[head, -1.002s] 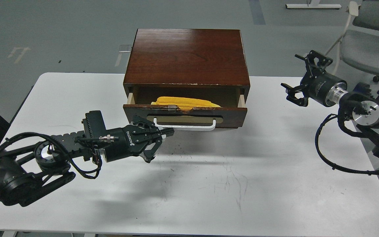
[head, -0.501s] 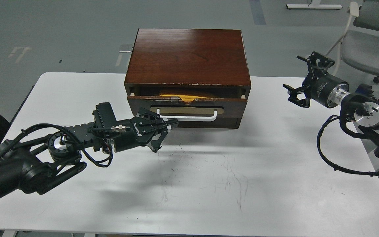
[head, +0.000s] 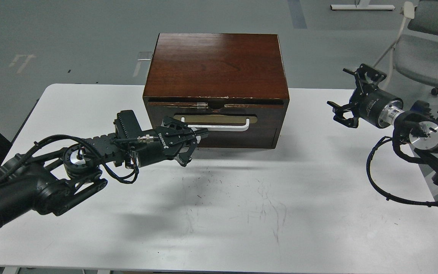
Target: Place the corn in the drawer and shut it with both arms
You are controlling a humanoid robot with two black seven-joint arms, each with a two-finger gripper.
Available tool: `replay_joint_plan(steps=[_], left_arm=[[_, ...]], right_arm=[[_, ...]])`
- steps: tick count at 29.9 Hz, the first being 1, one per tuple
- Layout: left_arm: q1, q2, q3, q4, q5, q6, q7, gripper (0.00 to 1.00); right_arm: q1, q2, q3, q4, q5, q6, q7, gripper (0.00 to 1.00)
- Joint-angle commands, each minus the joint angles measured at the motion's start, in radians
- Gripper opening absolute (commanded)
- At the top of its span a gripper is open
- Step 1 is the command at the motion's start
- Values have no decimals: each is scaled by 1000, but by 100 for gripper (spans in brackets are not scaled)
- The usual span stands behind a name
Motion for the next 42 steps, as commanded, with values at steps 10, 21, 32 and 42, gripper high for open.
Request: replay_joint_plan(steps=[10, 21, 32, 42], left_arm=[[-28, -25, -3, 38, 0, 0, 0, 0], [-9, -20, 13, 6, 0, 8, 0, 8], [29, 268, 59, -385, -225, 6, 0, 43], [-42, 342, -295, -372, -923, -23, 0, 97]], right_arm=[[-4, 0, 0, 1, -2, 1, 0, 97], [-10, -2, 0, -3, -8, 3, 0, 98], [-12, -2, 0, -5, -44, 3, 0, 98], [-10, -5, 0, 1, -46, 3, 6, 98]])
